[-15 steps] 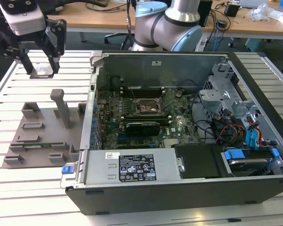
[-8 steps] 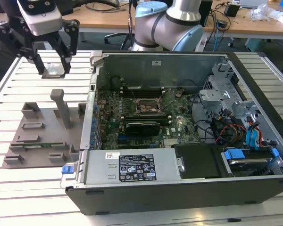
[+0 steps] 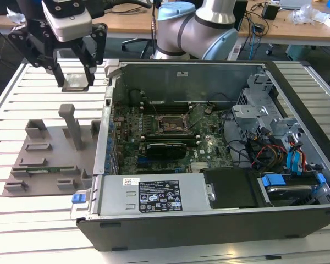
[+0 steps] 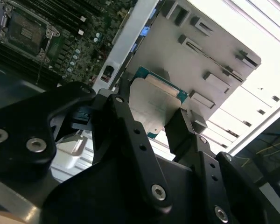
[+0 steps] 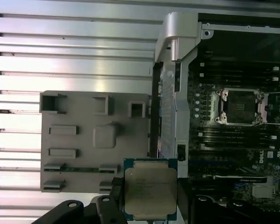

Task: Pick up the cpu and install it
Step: 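Pick up the cpu and move it towards the insertion slot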

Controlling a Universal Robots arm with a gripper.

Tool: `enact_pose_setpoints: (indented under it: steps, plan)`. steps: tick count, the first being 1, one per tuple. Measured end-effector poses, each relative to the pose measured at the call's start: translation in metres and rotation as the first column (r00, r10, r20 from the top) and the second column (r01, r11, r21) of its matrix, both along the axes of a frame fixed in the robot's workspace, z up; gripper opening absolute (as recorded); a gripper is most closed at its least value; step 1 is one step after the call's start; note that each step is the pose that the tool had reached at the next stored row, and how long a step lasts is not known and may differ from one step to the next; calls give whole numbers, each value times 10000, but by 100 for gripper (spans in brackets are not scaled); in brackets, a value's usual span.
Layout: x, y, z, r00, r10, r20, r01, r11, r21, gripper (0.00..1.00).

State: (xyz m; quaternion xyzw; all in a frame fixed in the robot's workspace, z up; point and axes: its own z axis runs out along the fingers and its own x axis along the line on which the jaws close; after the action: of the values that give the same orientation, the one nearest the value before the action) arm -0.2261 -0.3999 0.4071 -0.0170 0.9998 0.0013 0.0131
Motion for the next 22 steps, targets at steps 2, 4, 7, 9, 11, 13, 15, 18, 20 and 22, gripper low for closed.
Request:
enact_pose_setpoints:
  steps: [2,4,7,9,11,13,15,18,20,22]
  plan:
    - [61,0,0,10000,2,-1,-2,10000,0,55]
    - [104,0,0,10000,1,-1,-1,10000,0,55]
    - [182,0,1,10000,0,-2,0,10000,-1,55]
    - [220,0,0,10000,1,-2,-1,10000,-1,55]
    - [267,0,0,10000,2,-3,-2,10000,-1,55]
    - [307,0,0,10000,1,-4,-1,10000,-1,55]
    - [350,0,0,10000,1,-5,-1,10000,-1,55]
    - [424,0,0,10000,2,-7,-2,10000,-1,55]
    - [466,-1,0,10000,2,-8,-2,10000,-1,55]
    - [514,0,0,10000,0,-10,0,10000,-1,55]
